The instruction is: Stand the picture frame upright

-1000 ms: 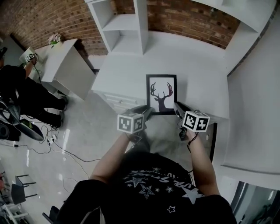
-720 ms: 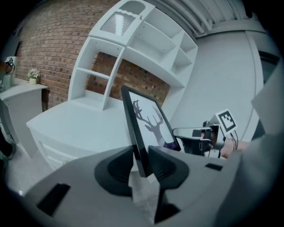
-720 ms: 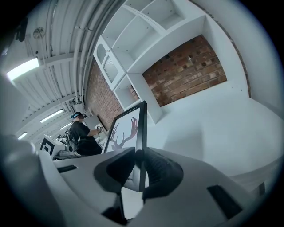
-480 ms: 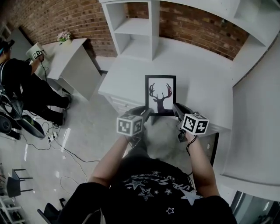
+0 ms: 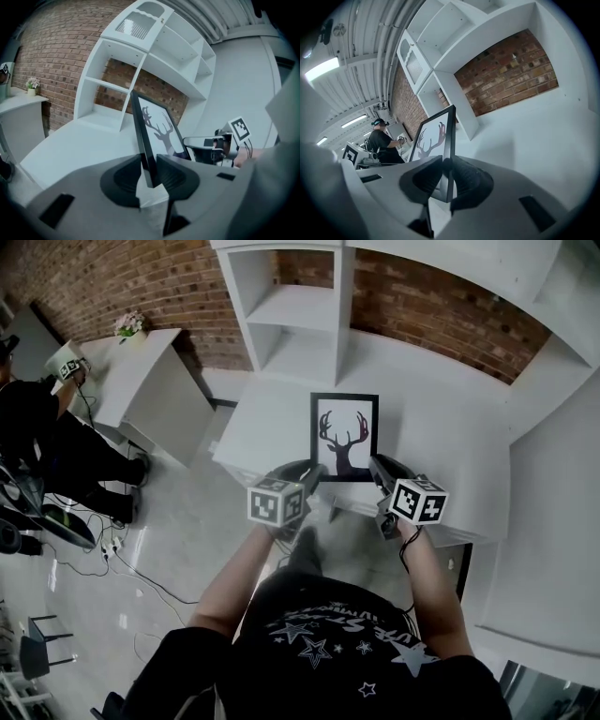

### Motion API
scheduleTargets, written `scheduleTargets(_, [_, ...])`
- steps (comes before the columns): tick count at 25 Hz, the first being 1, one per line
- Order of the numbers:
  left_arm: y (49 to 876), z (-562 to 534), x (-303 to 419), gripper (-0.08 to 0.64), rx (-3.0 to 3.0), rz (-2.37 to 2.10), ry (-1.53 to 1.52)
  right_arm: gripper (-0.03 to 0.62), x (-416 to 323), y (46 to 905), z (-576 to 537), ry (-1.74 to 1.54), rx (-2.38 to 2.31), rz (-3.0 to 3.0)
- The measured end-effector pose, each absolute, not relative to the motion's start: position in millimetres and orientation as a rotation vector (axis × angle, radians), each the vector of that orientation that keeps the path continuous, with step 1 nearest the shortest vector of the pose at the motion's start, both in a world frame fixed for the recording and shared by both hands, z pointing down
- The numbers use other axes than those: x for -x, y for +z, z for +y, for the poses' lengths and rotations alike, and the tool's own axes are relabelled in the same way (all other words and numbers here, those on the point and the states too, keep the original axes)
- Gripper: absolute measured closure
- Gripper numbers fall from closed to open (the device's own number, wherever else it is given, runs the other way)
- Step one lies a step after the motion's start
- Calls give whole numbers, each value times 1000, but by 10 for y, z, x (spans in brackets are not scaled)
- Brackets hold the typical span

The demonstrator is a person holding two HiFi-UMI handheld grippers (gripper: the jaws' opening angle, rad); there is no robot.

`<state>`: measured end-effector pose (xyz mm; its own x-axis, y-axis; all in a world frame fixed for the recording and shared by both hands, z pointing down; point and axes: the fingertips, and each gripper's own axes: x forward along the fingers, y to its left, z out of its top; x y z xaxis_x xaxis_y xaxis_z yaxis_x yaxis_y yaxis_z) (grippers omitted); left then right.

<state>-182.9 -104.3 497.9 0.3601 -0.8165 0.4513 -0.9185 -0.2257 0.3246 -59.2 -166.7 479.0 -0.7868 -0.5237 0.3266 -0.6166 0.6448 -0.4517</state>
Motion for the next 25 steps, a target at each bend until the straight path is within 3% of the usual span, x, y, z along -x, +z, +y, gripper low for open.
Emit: scheduleTargets(25, [5317,-2761,2769,449,-2182,-1387,321,522,1433,5036,-3171,887,-1157,-2643])
